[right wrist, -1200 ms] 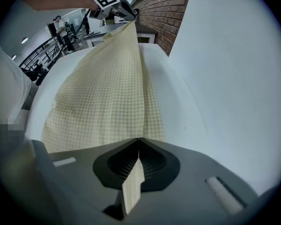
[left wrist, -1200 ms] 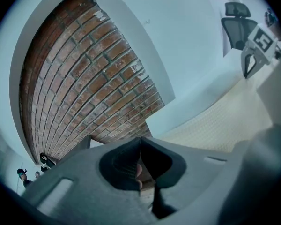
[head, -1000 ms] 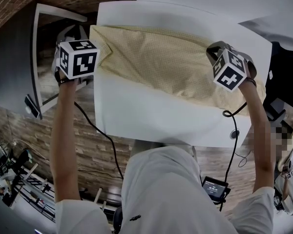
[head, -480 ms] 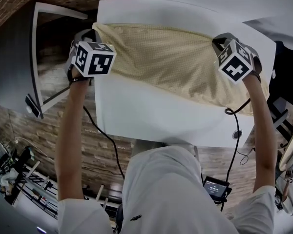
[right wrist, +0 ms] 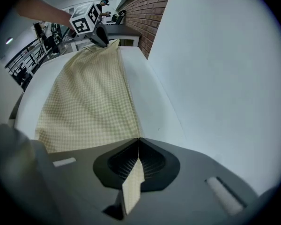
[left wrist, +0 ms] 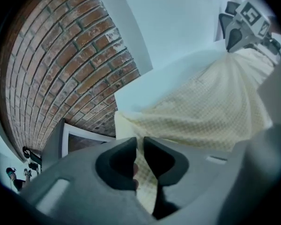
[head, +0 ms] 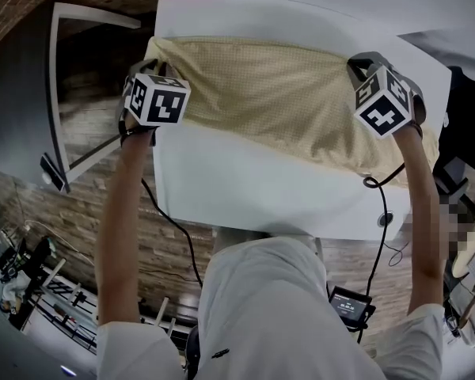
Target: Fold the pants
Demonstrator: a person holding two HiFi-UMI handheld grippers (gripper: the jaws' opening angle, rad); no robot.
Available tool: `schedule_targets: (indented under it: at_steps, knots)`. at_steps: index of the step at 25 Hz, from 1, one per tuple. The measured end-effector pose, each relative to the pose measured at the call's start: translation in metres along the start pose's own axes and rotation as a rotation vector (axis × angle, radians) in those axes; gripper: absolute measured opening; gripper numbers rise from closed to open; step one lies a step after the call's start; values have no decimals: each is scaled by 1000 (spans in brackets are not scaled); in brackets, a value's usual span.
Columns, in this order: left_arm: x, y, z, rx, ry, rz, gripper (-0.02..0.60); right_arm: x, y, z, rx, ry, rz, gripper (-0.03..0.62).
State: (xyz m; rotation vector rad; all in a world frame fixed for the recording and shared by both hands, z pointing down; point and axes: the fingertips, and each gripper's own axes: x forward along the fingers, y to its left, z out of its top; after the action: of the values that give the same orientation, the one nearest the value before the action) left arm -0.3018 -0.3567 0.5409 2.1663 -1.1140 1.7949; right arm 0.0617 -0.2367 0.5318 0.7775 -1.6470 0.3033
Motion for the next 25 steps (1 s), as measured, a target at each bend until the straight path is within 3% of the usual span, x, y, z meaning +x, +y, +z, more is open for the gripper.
schedule_targets:
  at_steps: [2,5,8,12,18,22,25]
  knots:
    - [3,3,-4,-2,8,25,12,6,-1,-2,10,13,-8,12]
    - [0,16,-8,-18,1,77,12,13,2,-8,-4,49,-23,72]
    - [-5,41,-14,-53,-5,118,12,13,4,-10,-2,44,-29,21]
    - [-9,75,-26,-89,6,162,15,16,8,-13,-3,44,-34,14]
    - [0,107,-44,-45,66,202,87,17,8,-15,7,48,-36,11]
    - [-9,124,-44,-65,53,235,87,16,8,-14,-11,63,-35,11]
    - [-14,114,-39,-53,22,216,87,14,9,-13,-14,65,-35,11]
